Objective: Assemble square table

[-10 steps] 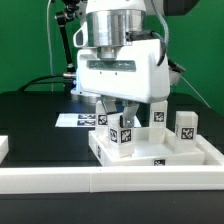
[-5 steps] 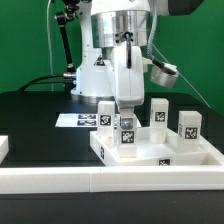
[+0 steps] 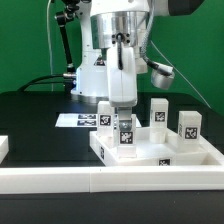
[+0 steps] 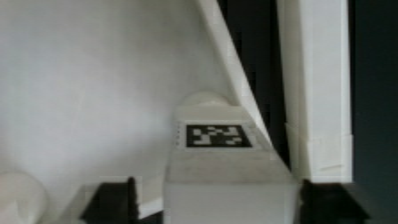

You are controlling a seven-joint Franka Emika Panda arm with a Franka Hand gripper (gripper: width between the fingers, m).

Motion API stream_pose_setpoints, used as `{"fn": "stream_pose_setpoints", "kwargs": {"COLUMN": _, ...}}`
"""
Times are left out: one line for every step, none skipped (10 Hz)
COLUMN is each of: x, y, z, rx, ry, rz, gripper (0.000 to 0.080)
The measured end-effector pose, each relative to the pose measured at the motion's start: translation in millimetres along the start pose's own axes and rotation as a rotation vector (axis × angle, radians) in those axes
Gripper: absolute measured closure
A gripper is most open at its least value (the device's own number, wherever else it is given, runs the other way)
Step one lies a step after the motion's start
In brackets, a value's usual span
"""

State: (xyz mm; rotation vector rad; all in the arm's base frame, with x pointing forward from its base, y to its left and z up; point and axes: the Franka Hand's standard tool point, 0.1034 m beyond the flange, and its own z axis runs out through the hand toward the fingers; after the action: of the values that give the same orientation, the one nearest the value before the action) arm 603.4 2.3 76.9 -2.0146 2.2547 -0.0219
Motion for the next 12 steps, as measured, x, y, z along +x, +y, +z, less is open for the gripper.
{"fn": "stream_pose_setpoints", "kwargs": {"x": -1.3, "y": -0.4, "z": -0.1, "rx": 0.003, "ry": 0.000, "rz": -0.028, "gripper": 0.0190}}
{"fn": "stream_pose_setpoints", "kwargs": {"x": -2.4, "y": -0.4, "z": -0.1, "rx": 0.002, "ry": 0.001, "rz": -0.136, "gripper": 0.0190}}
{"fn": "stream_pose_setpoints", "kwargs": {"x": -5.2, "y": -0.3, "z": 0.2, "rx": 0.001, "ry": -0.001, "rz": -0.254, "gripper": 0.0158}}
{"fn": "stream_pose_setpoints", "kwargs": {"x": -5.8, "y": -0.8, "z": 0.8, "rx": 0.001, "ry": -0.001, "rz": -0.383, "gripper": 0.0158}}
{"fn": "stream_pose_setpoints", "kwargs": {"x": -4.6, "y": -0.5, "z": 1.5, "rx": 0.000, "ry": -0.001, "rz": -0.448, "gripper": 0.0151}}
{"fn": "stream_pose_setpoints", "kwargs": {"x": -4.8, "y": -0.5, "z": 1.5, "rx": 0.000, "ry": -0.001, "rz": -0.478, "gripper": 0.0151}}
{"fn": "stream_pose_setpoints", "kwargs": {"x": -4.6, "y": -0.5, "z": 1.5, "rx": 0.000, "ry": 0.000, "rz": -0.560, "gripper": 0.0151}}
{"fn": "stream_pose_setpoints", "kwargs": {"x": -4.4, "y": -0.5, "z": 1.5, "rx": 0.000, "ry": 0.000, "rz": -0.640, "gripper": 0.0151}}
{"fn": "stream_pose_setpoints", "kwargs": {"x": -4.5, "y": -0.4, "z": 1.5, "rx": -0.002, "ry": 0.000, "rz": -0.722, "gripper": 0.0151}}
{"fn": "stream_pose_setpoints", "kwargs": {"x": -5.0, "y": -0.9, "z": 1.1, "rx": -0.002, "ry": -0.001, "rz": -0.817, "gripper": 0.0151}}
{"fn": "stream_pose_setpoints", "kwargs": {"x": -4.3, "y": -1.3, "z": 0.9, "rx": -0.001, "ry": 0.000, "rz": -0.928, "gripper": 0.0151}}
{"fn": "stream_pose_setpoints", "kwargs": {"x": -4.2, "y": -1.9, "z": 0.6, "rx": 0.001, "ry": 0.000, "rz": -1.001, "gripper": 0.0151}}
